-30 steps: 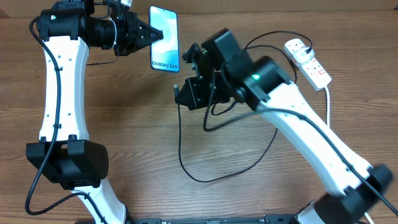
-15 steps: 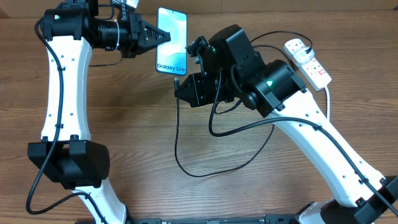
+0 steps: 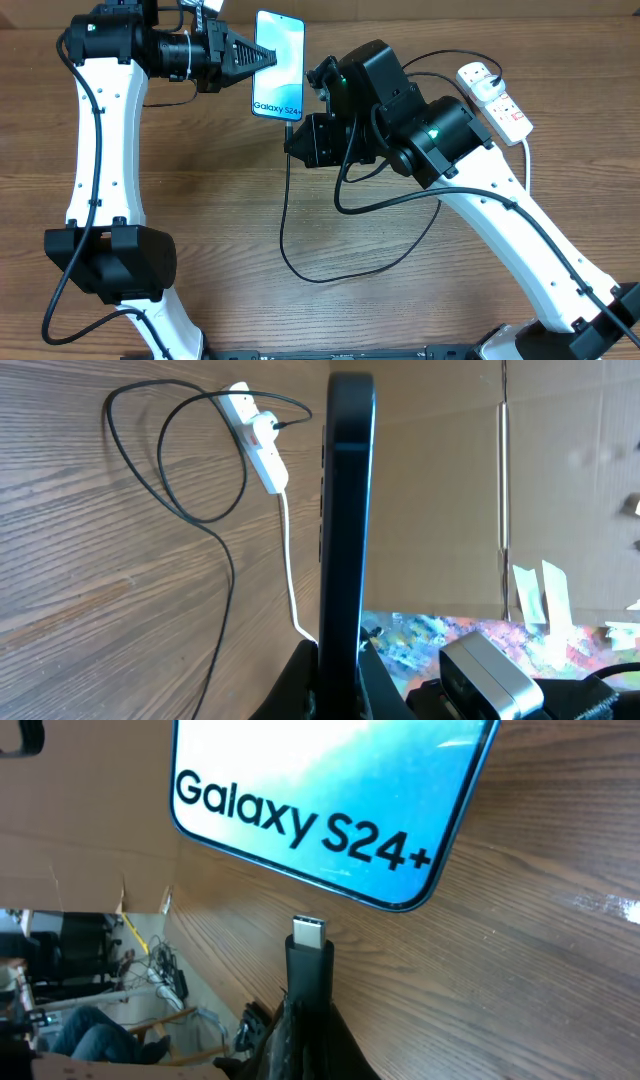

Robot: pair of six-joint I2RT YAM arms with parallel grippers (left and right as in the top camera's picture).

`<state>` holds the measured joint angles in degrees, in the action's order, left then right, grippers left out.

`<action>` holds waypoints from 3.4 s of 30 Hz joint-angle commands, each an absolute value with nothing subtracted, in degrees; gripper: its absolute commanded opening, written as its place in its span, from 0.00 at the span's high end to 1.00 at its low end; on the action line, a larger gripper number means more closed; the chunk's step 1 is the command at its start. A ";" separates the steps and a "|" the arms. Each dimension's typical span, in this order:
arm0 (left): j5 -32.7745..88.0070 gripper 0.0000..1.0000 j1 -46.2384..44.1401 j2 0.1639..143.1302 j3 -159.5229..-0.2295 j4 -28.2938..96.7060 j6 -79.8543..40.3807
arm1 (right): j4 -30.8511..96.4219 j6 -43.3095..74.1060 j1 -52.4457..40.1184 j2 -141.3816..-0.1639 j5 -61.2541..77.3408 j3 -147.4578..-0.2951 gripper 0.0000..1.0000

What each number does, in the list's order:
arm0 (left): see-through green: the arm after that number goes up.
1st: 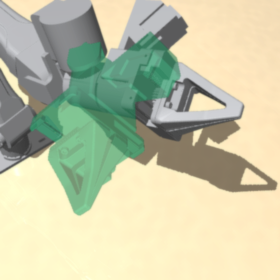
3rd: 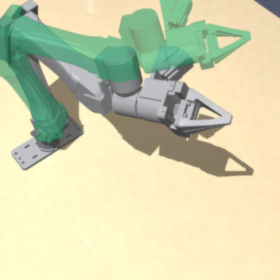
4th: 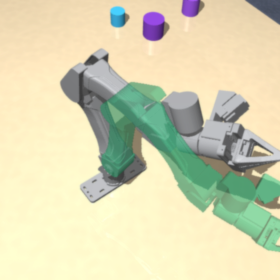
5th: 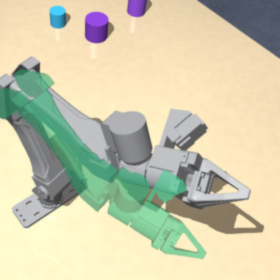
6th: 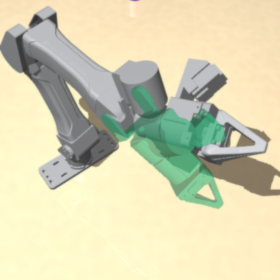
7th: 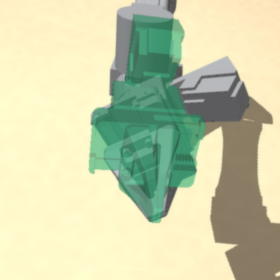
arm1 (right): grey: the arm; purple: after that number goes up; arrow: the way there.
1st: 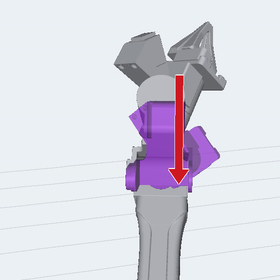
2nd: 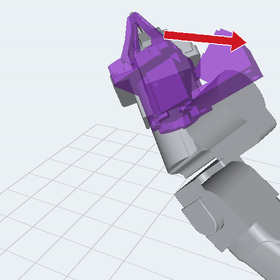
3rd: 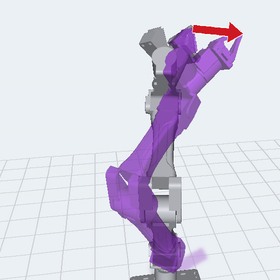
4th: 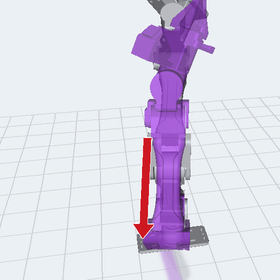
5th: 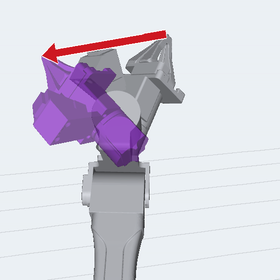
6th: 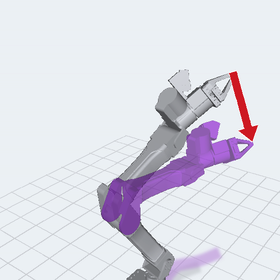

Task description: Plug charger to phone and switch on socket

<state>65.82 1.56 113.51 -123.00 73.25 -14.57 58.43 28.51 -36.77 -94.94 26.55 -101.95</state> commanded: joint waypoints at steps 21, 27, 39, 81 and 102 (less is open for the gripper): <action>68.86 0.96 0.58 112.81 -123.09 72.86 -11.51 | 56.23 31.55 -39.05 -96.55 24.01 -102.83 0.96; 68.84 0.96 -0.27 112.81 -123.09 72.86 -11.53 | 56.38 31.66 -39.07 -97.91 24.01 -102.83 0.96; 62.76 0.96 -0.27 112.81 -123.09 72.73 -11.55 | 56.75 31.53 -39.03 -97.69 24.03 -103.07 0.96; 64.14 0.96 -0.03 112.81 -123.09 75.11 -9.37 | 55.13 32.67 -38.87 -97.65 22.52 -104.33 0.96; 66.26 0.96 -0.03 112.81 -123.09 76.47 -6.13 | 54.24 33.45 -35.59 -97.65 24.49 -104.33 0.96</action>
<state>62.81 0.21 113.51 -123.00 75.22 -8.34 56.38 33.08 -37.21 -98.00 26.83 -102.32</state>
